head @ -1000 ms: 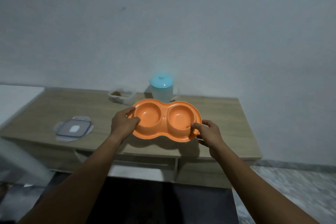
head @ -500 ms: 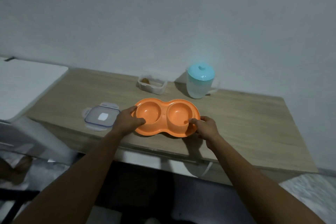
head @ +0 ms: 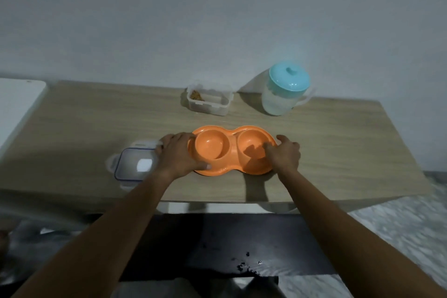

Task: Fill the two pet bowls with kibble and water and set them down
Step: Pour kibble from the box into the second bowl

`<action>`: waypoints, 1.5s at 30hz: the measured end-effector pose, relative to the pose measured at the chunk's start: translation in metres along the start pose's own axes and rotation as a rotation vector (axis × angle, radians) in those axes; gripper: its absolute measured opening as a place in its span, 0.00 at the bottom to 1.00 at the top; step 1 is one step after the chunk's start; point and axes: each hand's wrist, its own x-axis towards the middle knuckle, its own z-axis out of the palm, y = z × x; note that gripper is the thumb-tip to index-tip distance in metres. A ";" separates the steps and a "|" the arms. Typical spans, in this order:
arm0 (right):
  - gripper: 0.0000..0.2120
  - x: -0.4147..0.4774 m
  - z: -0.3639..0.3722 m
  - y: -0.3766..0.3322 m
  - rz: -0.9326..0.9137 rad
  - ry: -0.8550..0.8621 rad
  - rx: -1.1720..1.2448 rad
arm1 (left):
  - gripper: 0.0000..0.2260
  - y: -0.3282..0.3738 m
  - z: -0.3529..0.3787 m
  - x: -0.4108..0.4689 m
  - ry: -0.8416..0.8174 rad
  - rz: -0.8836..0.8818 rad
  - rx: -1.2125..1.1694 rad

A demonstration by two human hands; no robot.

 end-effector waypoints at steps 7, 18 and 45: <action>0.27 0.005 0.042 -0.087 -0.237 -0.058 -0.158 | 0.57 -0.018 0.008 0.012 -0.129 0.064 0.079; 0.14 0.081 0.097 -0.140 -0.003 -0.323 0.344 | 0.57 -0.029 0.019 0.023 -0.111 0.053 0.177; 0.27 -0.017 -0.044 -0.063 -0.163 -0.480 0.818 | 0.58 -0.016 0.014 0.012 -0.124 -0.008 0.045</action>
